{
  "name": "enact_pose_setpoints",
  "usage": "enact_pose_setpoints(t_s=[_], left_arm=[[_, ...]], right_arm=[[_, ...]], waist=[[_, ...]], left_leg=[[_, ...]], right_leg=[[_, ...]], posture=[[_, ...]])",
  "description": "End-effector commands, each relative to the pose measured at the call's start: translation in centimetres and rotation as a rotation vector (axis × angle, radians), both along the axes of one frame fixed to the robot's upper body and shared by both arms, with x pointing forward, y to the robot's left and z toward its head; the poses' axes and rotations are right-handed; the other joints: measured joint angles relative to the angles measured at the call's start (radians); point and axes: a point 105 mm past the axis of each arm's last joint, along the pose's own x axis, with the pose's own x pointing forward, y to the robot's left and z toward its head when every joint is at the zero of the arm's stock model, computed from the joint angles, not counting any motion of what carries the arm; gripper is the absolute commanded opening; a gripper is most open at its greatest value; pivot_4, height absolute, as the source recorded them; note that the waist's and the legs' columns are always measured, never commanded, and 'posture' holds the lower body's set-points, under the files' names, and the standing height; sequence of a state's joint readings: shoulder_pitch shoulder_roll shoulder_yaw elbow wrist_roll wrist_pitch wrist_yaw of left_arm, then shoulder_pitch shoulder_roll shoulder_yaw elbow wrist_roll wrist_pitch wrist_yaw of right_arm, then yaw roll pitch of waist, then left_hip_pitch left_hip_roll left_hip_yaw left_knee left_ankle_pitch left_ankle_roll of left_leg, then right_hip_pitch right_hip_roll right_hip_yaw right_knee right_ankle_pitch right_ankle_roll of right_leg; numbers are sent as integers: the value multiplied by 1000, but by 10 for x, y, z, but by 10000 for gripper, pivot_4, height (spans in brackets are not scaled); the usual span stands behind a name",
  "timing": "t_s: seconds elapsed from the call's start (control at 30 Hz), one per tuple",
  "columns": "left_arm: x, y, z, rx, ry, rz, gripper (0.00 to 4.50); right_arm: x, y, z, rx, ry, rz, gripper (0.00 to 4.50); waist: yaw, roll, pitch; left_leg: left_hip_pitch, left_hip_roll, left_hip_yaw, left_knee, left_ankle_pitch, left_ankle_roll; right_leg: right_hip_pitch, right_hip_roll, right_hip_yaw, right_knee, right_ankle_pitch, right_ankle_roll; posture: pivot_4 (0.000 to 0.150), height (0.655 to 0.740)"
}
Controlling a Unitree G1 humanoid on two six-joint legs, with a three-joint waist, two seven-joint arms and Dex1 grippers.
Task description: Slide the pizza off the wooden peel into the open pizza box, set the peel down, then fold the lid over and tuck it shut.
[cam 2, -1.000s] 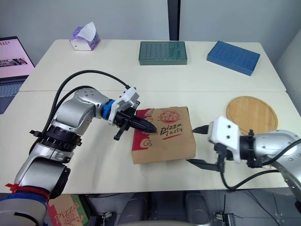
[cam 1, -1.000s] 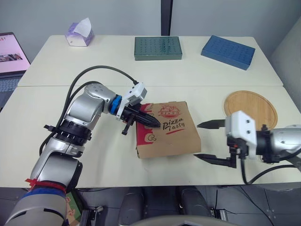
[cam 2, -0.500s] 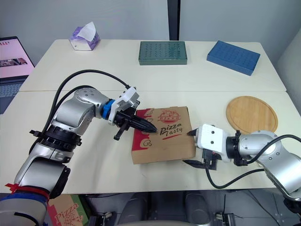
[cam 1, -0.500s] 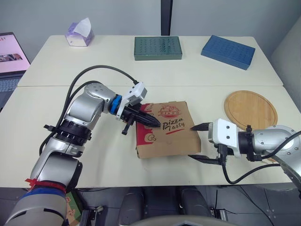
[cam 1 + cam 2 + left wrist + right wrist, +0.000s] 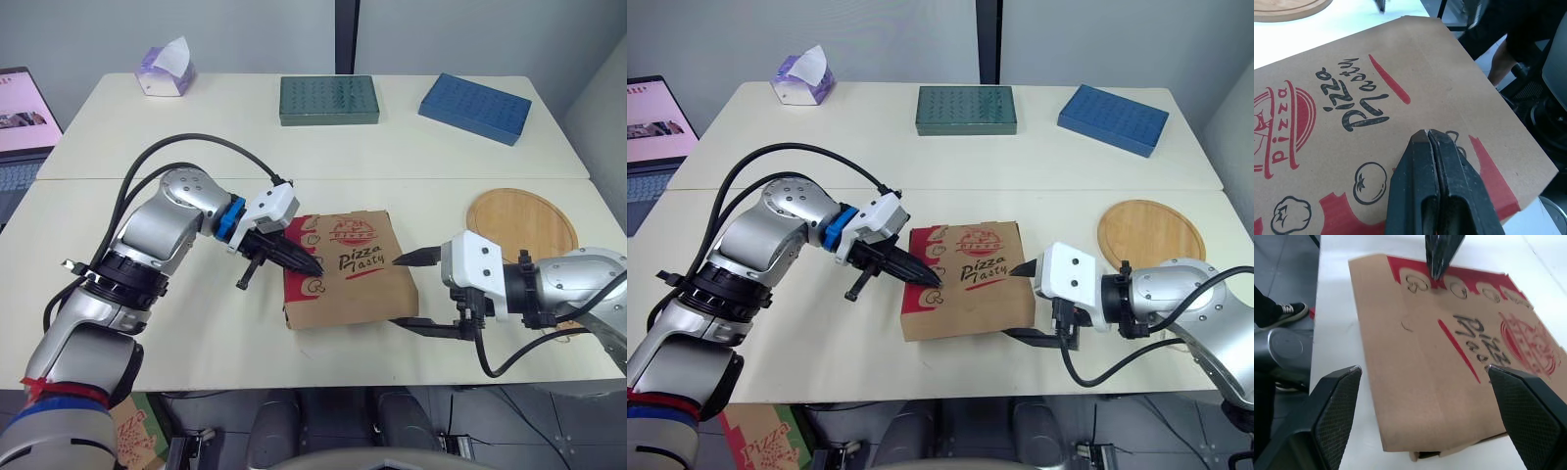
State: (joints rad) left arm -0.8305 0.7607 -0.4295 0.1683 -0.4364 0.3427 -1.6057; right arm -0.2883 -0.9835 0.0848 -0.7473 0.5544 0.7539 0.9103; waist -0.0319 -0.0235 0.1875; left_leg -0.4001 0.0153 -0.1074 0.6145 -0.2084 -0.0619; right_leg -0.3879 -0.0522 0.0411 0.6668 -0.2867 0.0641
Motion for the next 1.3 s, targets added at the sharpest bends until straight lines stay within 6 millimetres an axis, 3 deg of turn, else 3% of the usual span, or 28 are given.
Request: enact_pose_setpoints(t_s=[0.03,0.47,0.8,1.3], left_arm=[[-3,0,5,-17,-2,-15,0],[3,0,3,-32,33,20,0],[4,4,7,-25,31,33,0],[-1,8,-15,60,22,19,0]], right_arm=[[3,3,2,-23,-65,20,44135],[25,5,-10,-77,-218,-6,44135],[34,12,2,-18,-264,-29,44135],[34,18,-24,-54,-296,-71,44135]], waist=[[0,0,0],[-1,0,0],[-2,0,0],[-3,0,0]], left_leg=[[0,0,0,0,0,0],[0,0,0,0,0,0],[0,0,0,0,0,0],[1,0,0,4,0,0]], right_leg=[[0,0,0,0,0,0],[0,0,0,1,-2,3],[-1,0,0,3,-2,3],[-2,0,0,9,-3,3]], posture=[[1500,7279],[1500,7279],[1500,7279],[1500,7279]])
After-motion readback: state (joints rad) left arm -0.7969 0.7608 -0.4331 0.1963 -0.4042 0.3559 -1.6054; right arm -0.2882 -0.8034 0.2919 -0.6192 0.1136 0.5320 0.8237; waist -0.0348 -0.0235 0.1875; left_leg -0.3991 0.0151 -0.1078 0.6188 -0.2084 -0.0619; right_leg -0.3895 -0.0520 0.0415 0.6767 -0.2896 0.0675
